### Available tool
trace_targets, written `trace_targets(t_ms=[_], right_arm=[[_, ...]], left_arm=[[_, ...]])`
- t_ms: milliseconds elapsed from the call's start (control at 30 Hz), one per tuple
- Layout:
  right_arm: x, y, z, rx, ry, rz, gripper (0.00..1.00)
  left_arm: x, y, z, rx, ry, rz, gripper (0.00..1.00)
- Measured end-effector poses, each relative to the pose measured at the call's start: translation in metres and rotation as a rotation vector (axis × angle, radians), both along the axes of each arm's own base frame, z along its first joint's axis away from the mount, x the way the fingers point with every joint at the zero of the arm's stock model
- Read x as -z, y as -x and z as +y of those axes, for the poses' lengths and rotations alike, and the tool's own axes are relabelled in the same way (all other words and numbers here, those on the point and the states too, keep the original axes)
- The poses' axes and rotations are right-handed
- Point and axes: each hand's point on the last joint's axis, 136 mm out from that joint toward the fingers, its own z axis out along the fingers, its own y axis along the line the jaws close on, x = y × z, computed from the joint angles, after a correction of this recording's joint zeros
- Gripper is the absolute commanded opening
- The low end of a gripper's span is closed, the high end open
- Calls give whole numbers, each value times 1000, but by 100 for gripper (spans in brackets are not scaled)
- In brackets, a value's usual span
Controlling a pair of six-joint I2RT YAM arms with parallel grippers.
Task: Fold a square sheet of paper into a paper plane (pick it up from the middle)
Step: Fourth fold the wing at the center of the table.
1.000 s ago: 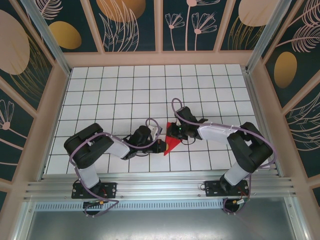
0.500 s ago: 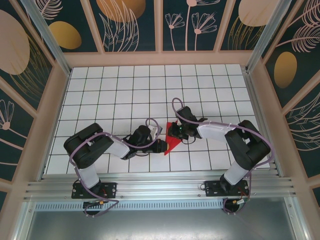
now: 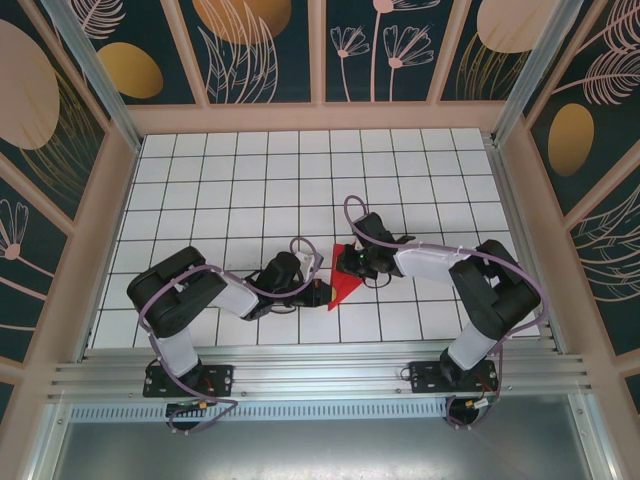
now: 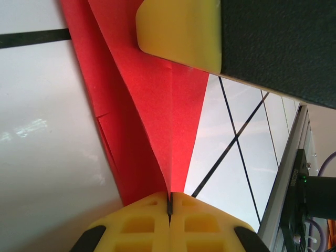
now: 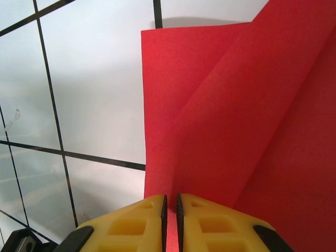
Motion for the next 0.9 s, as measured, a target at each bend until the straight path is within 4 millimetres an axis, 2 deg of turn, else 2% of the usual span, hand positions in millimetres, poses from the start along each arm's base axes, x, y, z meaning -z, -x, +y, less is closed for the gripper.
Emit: trace_targets(t_ms=[167,333,467,633,900], right_arm=[[-5,-1,-2,7,5,-12,17],[-37,-10,-10,42,-30,-90,18],[-50,-12,-11,45,-65,-116,17],[-46,-4,-4,11,-90,-87,17],[-25,3,6,-28,-98,-21,17]], left_arm=[[0,1,1,-12,8,6,0],[0,1,2,-30,27,26,0],[0,0,3,-50,50,47,0],[-2,-2,4,-81,98,72,0],[-4,-3,4,-92,118,84,0]])
